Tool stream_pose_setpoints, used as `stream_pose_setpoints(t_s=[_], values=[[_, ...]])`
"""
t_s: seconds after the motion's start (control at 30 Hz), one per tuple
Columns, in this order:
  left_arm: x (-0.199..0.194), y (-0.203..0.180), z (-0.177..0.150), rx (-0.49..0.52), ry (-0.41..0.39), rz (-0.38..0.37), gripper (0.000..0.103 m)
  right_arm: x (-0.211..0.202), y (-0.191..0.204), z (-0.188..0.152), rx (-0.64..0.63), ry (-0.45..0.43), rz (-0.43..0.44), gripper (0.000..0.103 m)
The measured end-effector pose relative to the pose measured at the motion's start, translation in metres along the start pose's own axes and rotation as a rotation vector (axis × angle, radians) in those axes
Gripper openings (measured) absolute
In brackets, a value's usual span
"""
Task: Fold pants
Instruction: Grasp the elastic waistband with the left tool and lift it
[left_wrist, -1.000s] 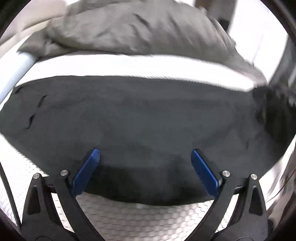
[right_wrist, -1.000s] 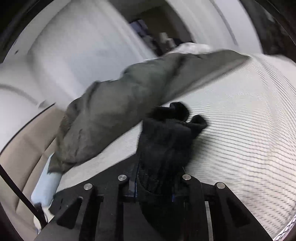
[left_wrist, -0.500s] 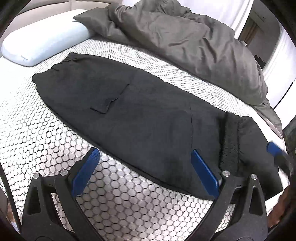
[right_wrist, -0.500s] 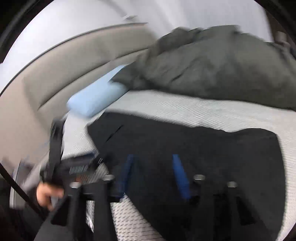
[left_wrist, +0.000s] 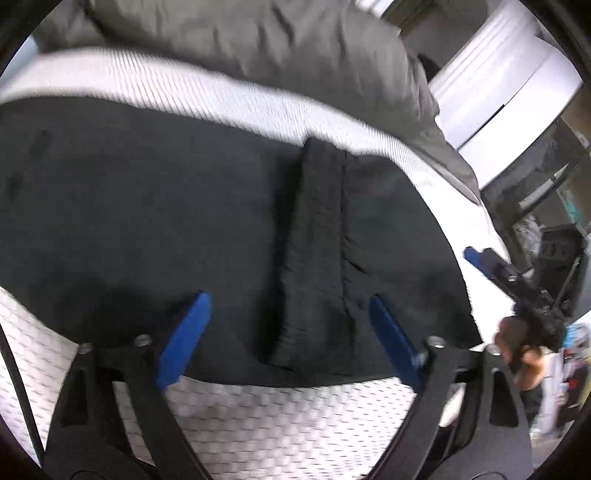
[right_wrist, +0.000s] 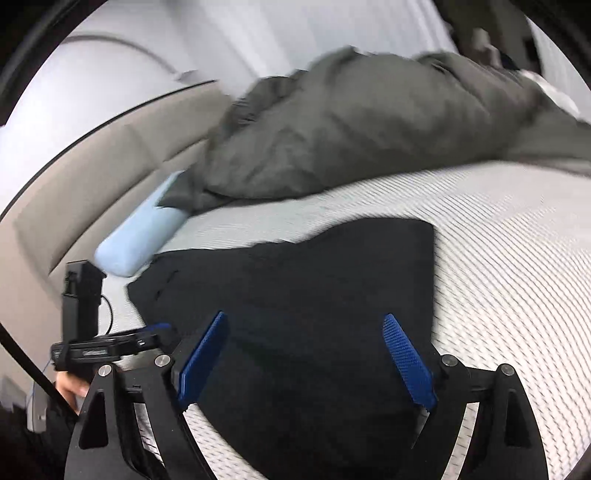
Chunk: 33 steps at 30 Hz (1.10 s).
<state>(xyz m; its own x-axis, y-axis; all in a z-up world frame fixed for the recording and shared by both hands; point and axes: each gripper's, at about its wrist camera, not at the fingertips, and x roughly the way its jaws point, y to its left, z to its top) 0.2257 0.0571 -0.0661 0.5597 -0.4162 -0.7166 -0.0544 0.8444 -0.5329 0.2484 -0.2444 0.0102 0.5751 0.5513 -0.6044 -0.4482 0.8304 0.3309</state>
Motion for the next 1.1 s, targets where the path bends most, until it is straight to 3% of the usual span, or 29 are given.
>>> stream_pose_setpoints(t_s=[0.07, 0.17, 0.4, 0.6, 0.7, 0.77, 0.87, 1.1], values=[[0.006, 0.0, 0.001, -0.016, 0.039, -0.03, 0.079, 0.003, -0.014, -0.003, 0.027, 0.026, -0.023, 0.088], [0.01, 0.004, 0.005, -0.039, 0.111, -0.132, 0.077, 0.006, -0.036, -0.011, 0.065, 0.061, -0.045, 0.088], [0.018, 0.029, 0.008, -0.156, 0.144, -0.274, 0.076, 0.019, -0.048, -0.021, 0.085, 0.119, -0.045, 0.088], [0.032, 0.019, 0.017, -0.174, 0.091, -0.25, 0.075, 0.039, -0.029, -0.026, 0.04, 0.155, -0.041, 0.088], [0.041, 0.008, 0.019, -0.145, 0.051, -0.186, 0.06, 0.043, -0.026, -0.027, 0.037, 0.166, -0.047, 0.088], [0.041, 0.005, 0.019, -0.159, 0.007, -0.166, 0.027, 0.044, -0.027, -0.027, 0.044, 0.17, -0.045, 0.088], [0.036, 0.005, 0.017, -0.179, -0.041, -0.197, 0.014, 0.043, -0.027, -0.027, 0.05, 0.171, -0.051, 0.088], [-0.001, -0.001, 0.024, -0.132, -0.203, -0.154, 0.008, 0.037, -0.018, -0.022, 0.032, 0.144, -0.038, 0.088]])
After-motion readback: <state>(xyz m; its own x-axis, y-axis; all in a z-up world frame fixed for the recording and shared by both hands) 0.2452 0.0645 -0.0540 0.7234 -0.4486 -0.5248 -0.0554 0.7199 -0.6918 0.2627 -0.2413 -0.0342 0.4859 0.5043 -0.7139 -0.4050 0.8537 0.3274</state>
